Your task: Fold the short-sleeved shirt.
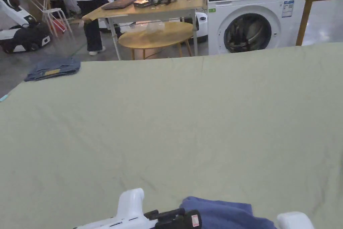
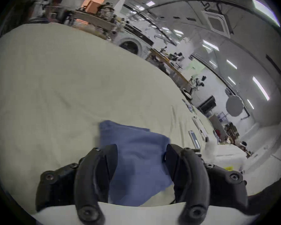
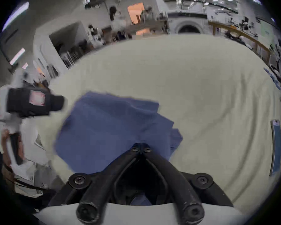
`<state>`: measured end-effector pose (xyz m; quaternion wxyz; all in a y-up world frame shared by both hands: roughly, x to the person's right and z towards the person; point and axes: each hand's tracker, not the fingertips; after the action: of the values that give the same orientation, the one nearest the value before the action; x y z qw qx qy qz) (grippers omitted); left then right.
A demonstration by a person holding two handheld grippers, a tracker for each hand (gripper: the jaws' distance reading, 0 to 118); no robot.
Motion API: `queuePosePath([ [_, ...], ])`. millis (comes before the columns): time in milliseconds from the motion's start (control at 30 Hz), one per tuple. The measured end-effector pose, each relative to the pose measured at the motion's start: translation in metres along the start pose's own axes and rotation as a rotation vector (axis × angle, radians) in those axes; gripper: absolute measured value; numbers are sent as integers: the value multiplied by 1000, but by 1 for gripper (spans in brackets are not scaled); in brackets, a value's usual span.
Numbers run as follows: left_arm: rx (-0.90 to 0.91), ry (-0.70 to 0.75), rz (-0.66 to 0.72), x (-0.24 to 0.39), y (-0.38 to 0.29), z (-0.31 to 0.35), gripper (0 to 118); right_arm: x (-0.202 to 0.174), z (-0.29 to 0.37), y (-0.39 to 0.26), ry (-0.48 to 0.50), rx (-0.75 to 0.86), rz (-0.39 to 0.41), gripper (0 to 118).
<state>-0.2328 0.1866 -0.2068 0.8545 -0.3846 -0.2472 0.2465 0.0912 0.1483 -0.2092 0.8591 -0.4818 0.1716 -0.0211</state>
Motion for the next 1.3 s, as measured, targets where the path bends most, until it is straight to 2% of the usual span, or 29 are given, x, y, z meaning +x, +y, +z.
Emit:
queuePosePath([
  [33,-4,26,20,-9,0,3,62,-1,-15,1,-22,-72,12,0],
  [167,-30,40,67,-33,-5,-4,62,-4,-11,5,-32,-48,17,0],
  [367,-126,-66,169,-50,-20,-52,62,2,-11,-1,-20,-33,-1,0],
  [400,-137,-80,204,-53,-21,-57,60,3,-12,-1,-17,-32,-5,0],
  [467,-153,-140,281,-59,-23,-61,35,3,-13,-2,-13,-28,-19,0],
  [500,-155,-168,305,-61,-24,-63,35,3,-12,-3,-14,-26,-23,0],
  [567,-164,-108,281,-60,-23,-62,34,2,-13,-5,-18,-19,-25,0],
  [700,-144,-86,215,-49,-22,-55,23,-3,-10,-6,-32,-4,-15,0],
  [767,-73,-102,217,-46,-19,-44,20,0,-2,-5,-11,18,-22,0],
  [867,35,-167,279,-51,-8,-14,17,11,22,-4,106,120,-142,0],
  [967,167,-117,280,-73,12,45,17,22,41,-1,134,187,-217,0],
  [1100,293,57,331,-135,33,140,17,32,55,-4,131,240,-223,0],
  [1167,285,219,328,-178,42,181,17,37,60,-8,112,278,-218,0],
  [1233,191,372,336,-204,48,198,17,40,59,-7,110,276,-225,0],
  [1300,201,447,341,-222,54,209,17,45,58,-6,107,272,-240,0],
])
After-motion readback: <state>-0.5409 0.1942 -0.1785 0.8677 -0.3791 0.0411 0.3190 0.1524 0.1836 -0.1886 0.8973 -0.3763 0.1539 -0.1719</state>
